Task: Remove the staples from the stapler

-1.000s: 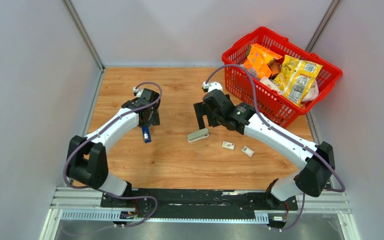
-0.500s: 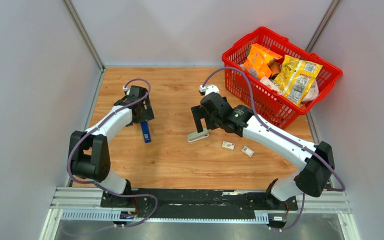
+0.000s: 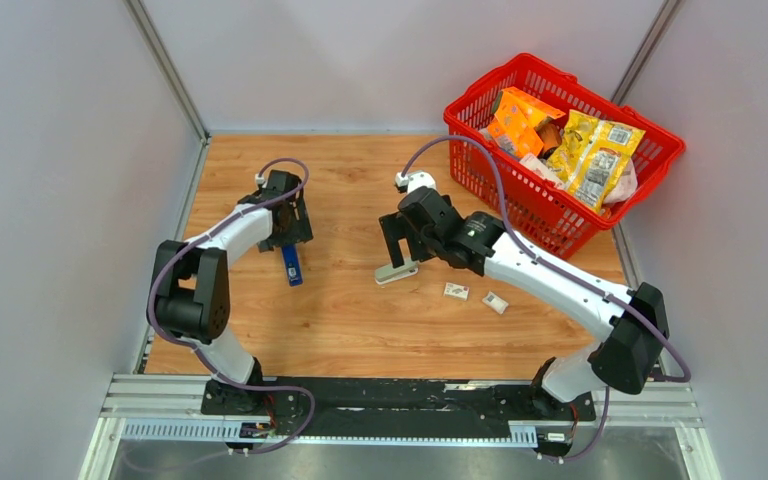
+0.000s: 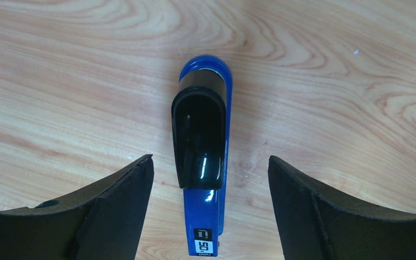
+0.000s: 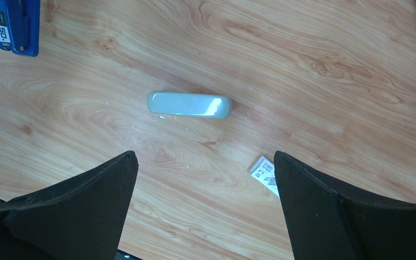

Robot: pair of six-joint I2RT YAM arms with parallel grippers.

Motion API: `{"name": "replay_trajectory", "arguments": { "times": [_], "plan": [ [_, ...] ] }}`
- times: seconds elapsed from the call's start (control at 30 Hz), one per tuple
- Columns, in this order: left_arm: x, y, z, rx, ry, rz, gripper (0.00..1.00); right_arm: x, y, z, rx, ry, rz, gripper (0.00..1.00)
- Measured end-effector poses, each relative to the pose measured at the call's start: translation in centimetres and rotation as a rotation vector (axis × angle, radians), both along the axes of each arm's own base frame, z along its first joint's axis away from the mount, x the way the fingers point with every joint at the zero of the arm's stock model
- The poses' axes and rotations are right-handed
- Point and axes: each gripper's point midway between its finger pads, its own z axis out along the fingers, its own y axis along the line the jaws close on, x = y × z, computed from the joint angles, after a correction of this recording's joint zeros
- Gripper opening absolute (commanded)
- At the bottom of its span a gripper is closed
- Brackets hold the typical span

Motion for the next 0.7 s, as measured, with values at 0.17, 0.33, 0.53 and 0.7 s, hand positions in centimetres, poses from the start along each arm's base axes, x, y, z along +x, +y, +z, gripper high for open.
{"name": "replay_trajectory", "arguments": {
  "times": [0.17,0.33,0.53,0.7],
  "plan": [
    [1.0,0.1,0.6,0.018,-0.02,-0.011,0.76,-0.2,0.3,0.0,0.001,-0.001,0.008,1.0],
    [1.5,0.6,0.5,0.053,-0.02,-0.015,0.73,-0.2,0.4,-0.3,-0.004,0.004,0.01,1.0],
    [1.5,1.0,0.3,0.077,-0.013,-0.014,0.66,-0.2,0.5,-0.8,-0.015,0.012,0.013,1.0],
    [1.5,1.0,0.2,0.079,-0.011,-0.015,0.6,-0.3,0.7,-1.0,-0.02,0.016,0.018,1.0]
  ]
}}
